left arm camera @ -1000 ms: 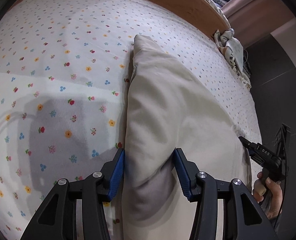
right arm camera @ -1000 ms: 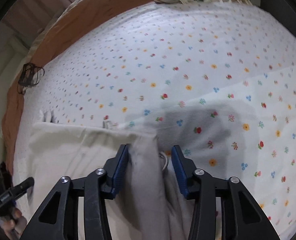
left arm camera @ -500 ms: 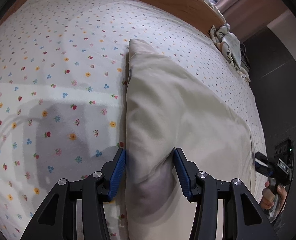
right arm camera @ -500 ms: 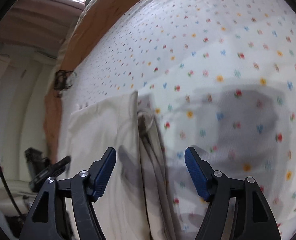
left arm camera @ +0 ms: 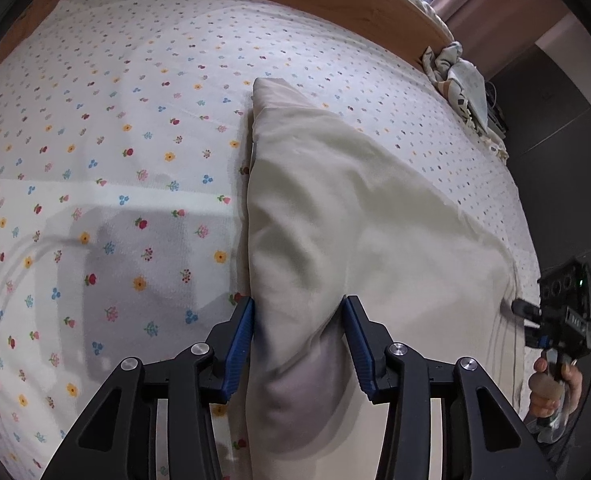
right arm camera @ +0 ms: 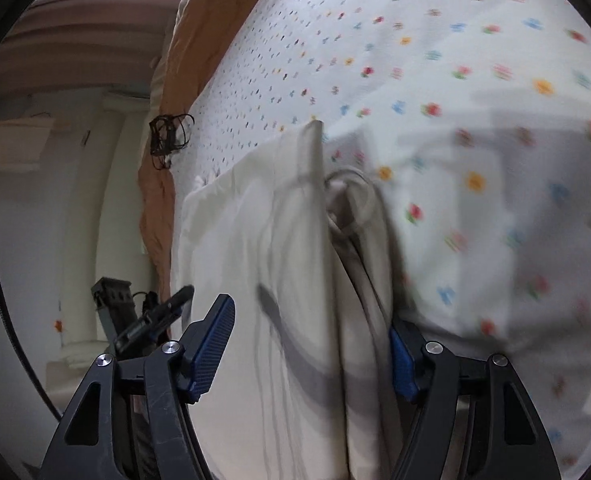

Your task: Fold large clothes

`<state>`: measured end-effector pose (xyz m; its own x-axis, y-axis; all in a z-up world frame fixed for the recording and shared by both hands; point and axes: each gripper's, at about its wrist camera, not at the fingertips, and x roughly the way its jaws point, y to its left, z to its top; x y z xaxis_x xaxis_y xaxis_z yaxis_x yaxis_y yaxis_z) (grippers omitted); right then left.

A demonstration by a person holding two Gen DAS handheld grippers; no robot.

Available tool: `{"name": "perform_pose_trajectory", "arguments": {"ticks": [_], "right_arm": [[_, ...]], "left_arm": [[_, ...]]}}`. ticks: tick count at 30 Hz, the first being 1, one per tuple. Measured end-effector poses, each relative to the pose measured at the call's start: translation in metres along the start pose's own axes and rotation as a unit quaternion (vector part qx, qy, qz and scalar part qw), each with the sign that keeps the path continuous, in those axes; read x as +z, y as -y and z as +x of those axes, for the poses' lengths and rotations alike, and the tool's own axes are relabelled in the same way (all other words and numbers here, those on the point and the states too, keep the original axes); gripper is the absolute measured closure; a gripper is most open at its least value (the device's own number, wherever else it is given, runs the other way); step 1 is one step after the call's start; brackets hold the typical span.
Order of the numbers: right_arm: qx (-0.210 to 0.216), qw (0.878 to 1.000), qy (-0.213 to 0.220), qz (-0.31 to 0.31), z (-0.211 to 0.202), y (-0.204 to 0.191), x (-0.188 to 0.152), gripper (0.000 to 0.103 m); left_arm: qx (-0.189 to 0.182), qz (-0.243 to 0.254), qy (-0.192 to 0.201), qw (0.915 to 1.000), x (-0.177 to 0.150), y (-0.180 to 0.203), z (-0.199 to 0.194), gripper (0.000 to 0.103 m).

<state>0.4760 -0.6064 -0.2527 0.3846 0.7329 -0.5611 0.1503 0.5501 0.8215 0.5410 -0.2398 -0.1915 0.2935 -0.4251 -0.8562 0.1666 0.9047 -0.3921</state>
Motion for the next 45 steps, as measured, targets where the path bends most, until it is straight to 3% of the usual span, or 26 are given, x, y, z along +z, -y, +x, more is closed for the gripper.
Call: {"name": "perform_pose_trajectory", "arguments": {"ticks": [5,6,9,10,15,24,36,45], "right_arm": [[0.000,1.000,-0.004,-0.001,0.014,-0.011,0.012,0.033],[-0.003,1.000,-0.003,-0.002,0.015,-0.012,0.012,0.036],[-0.017,1.000,0.001,0.003,0.018,-0.010,0.011,0.066],[-0.018,1.000,0.002,0.001,0.018,-0.010,0.009,0.072],[-0.035,0.998,0.037,-0.037,0.005,-0.034,-0.006,0.085],[-0.060,0.990,0.094,-0.091,-0.036,-0.109,-0.045,0.088],[-0.072,0.974,0.169,-0.134,-0.104,-0.181,-0.119,0.089],[-0.062,0.959,0.206,-0.184,-0.129,-0.247,-0.174,0.089]], "left_arm": [[0.008,-0.006,0.004,0.9999,0.005,-0.001,0.005,0.056],[0.008,-0.008,0.005,0.9999,0.007,-0.001,0.007,0.056],[0.002,-0.008,0.010,0.9999,0.011,-0.003,0.012,0.057],[-0.001,-0.007,0.013,0.9999,0.011,-0.003,0.012,0.063],[0.003,0.010,0.031,0.9995,0.010,0.010,-0.005,0.079],[0.018,0.046,0.093,0.9944,-0.001,0.043,-0.071,0.083],[-0.019,0.052,0.158,0.9859,-0.025,0.061,-0.163,0.085],[-0.042,0.051,0.206,0.9763,-0.043,0.058,-0.229,0.085]]}}
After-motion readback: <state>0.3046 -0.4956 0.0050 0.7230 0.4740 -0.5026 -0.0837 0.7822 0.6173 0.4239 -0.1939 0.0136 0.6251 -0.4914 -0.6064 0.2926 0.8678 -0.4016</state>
